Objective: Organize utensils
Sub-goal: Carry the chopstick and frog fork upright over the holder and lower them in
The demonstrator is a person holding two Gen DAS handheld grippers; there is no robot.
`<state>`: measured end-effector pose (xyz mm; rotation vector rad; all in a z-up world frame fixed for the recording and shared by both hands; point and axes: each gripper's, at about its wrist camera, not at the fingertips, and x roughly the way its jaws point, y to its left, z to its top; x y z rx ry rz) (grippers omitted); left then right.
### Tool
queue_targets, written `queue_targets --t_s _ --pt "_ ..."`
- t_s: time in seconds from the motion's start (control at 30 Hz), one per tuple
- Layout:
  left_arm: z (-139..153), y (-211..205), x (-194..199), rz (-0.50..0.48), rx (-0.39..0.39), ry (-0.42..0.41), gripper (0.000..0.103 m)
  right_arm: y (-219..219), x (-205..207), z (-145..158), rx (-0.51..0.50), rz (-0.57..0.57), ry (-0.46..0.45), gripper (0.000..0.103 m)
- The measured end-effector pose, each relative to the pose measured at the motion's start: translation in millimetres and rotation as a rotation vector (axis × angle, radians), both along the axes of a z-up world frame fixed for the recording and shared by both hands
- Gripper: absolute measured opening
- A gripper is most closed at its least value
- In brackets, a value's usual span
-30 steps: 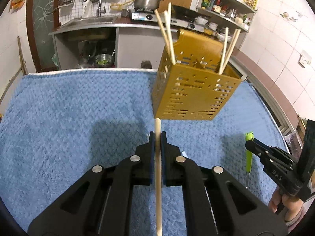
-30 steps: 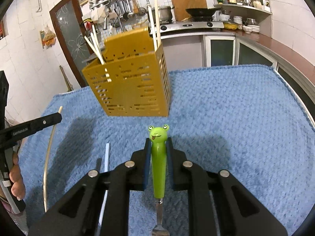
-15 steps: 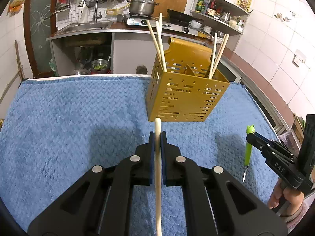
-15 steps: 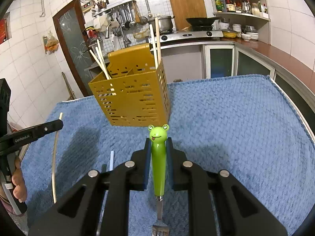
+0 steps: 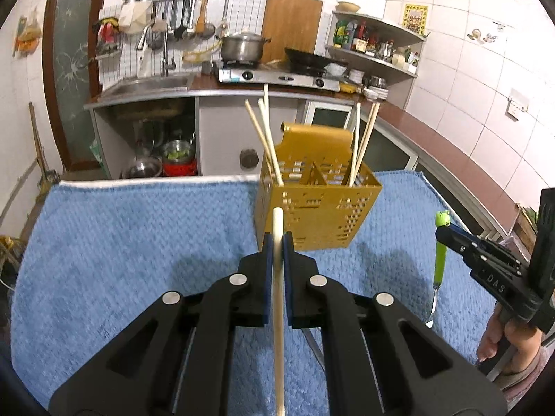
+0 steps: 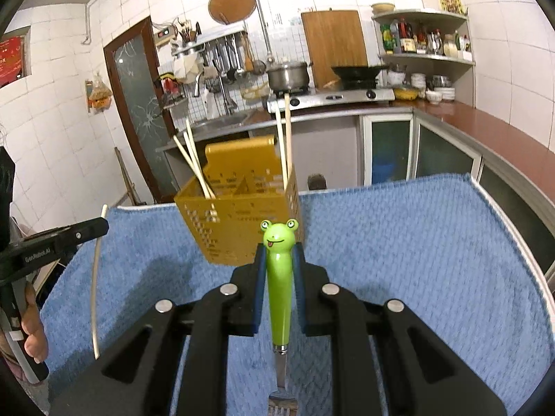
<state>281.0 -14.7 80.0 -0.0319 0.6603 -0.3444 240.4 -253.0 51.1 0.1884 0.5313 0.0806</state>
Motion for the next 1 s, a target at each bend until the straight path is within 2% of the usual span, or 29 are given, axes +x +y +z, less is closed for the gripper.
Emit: queue_targets --t_s 0.37,0.77,1.0 --pt "23.2 -3.4 -1.6 0.027 0.055 -0.101 0.004 0.7 -0.7 30.2 -0.024 -0.002 -0.066 0.015" --pt "51.9 -6.9 9.2 0.031 0.025 -0.172 0.004 -1.8 10.0 68.1 -0.038 -0.006 -0.153 0.016" --pt "82.0 -15.8 21.9 0.029 0.003 -0.258 0.004 -2.9 30.1 98.6 -0.044 -0.017 -0.230 0.015"
